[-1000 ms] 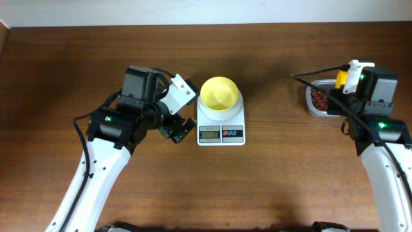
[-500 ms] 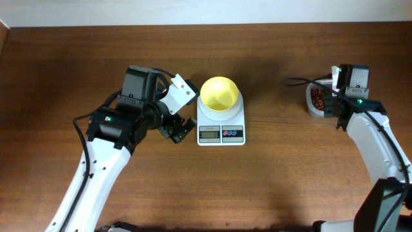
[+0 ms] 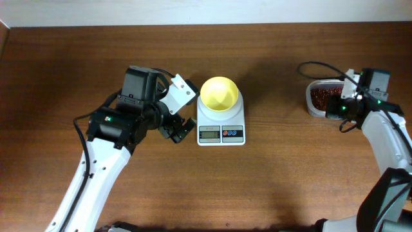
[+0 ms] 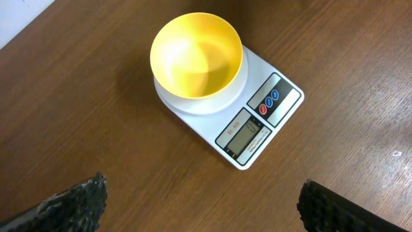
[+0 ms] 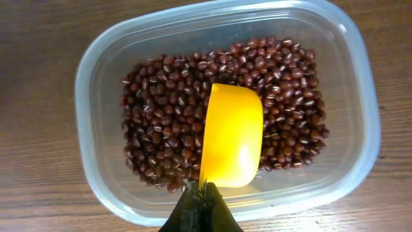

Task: Scoop item into bowl and weigh 50g on scale
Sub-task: 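Dip the scoop into the red beans and scoop with the right gripper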

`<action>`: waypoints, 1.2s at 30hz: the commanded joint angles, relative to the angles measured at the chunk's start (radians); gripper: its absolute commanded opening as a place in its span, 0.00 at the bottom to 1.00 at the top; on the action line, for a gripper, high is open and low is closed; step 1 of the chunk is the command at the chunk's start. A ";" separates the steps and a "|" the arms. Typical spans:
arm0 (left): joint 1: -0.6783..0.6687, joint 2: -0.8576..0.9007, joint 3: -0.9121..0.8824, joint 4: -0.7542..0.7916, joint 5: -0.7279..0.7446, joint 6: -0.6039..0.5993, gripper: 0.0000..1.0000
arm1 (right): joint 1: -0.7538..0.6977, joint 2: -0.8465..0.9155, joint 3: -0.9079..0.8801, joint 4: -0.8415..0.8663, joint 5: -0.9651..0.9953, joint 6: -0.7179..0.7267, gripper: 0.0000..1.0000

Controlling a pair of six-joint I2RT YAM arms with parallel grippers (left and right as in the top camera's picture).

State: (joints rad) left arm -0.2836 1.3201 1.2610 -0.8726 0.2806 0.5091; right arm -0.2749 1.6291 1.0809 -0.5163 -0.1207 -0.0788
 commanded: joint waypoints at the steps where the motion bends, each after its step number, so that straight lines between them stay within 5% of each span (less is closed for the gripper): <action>1: 0.007 -0.011 0.024 -0.001 0.001 0.016 0.99 | -0.034 0.039 0.009 -0.011 -0.107 0.071 0.04; 7: 0.007 -0.011 0.024 -0.001 0.001 0.016 0.99 | -0.041 0.111 0.009 -0.022 -0.281 0.326 0.04; 25: 0.007 -0.011 0.024 -0.001 0.001 0.016 0.99 | -0.043 0.115 0.009 -0.017 -0.103 0.372 0.04; 36: 0.007 -0.011 0.024 -0.001 0.001 0.016 0.99 | -0.170 0.132 0.009 -0.011 -0.303 0.372 0.04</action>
State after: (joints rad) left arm -0.2836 1.3201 1.2610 -0.8726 0.2806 0.5091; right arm -0.4267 1.7271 1.1137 -0.5152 -0.4137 0.2882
